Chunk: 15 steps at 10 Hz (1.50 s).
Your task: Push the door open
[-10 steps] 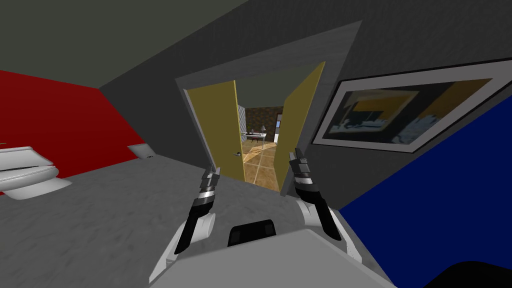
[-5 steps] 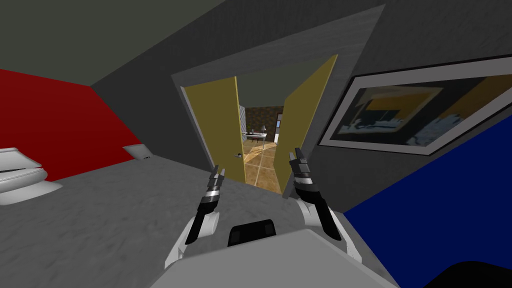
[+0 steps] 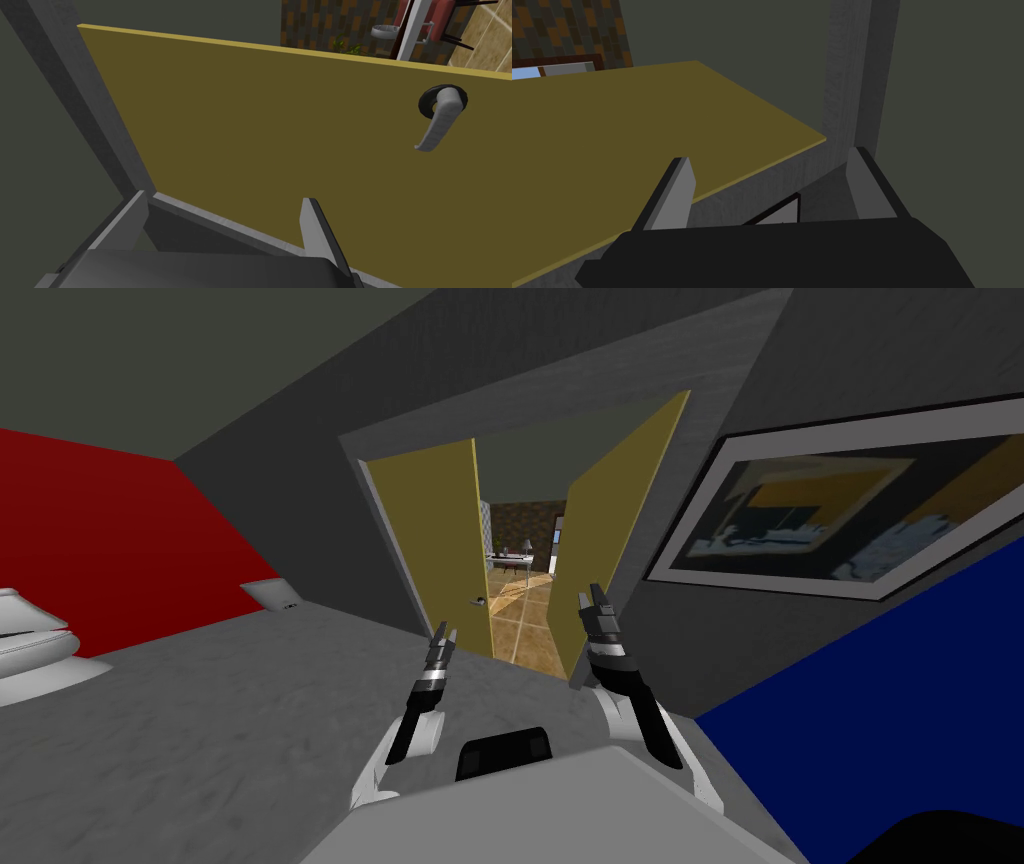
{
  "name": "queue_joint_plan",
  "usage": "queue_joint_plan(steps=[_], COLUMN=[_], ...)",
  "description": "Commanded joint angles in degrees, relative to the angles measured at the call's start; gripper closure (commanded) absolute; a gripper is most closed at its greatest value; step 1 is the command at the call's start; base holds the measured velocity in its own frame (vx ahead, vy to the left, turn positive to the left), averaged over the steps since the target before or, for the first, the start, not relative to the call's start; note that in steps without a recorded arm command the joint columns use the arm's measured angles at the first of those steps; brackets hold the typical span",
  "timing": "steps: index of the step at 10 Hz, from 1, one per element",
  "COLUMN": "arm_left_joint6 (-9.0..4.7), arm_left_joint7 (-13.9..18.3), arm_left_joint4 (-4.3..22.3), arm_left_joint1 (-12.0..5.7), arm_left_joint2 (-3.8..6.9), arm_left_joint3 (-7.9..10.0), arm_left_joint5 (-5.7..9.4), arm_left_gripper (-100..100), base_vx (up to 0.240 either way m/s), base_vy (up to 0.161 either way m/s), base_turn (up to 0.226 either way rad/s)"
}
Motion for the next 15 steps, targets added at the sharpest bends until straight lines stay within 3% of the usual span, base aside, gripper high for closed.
queue_joint_plan(steps=[1,2,4,5,8,15], arm_left_joint6=[-0.18,-0.18,-1.05,-1.05,-2.35,-4.47], arm_left_joint7=[-0.15,-0.15,-0.21,-0.21,-0.31,-0.47], arm_left_joint4=[2.86,3.54,7.50,7.86,14.25,24.92], arm_left_joint1=[-1.37,-1.37,-3.14,-3.14,-5.80,-10.14], arm_left_joint2=[0.09,0.09,0.32,0.32,0.54,0.69], arm_left_joint3=[-0.73,-0.73,-1.49,-1.49,-2.63,-4.48], arm_left_joint5=[-0.11,-0.11,-0.15,-0.15,-0.22,-0.33], arm_left_gripper=[-100,-100,-100,-100,-100,-100], base_vx=[0.091,0.075,0.077,0.063,0.070,0.074], base_vy=[0.086,0.054,0.059,0.039,0.049,0.059], base_turn=[-0.014,-0.009,-0.011,-0.010,-0.011,-0.011])
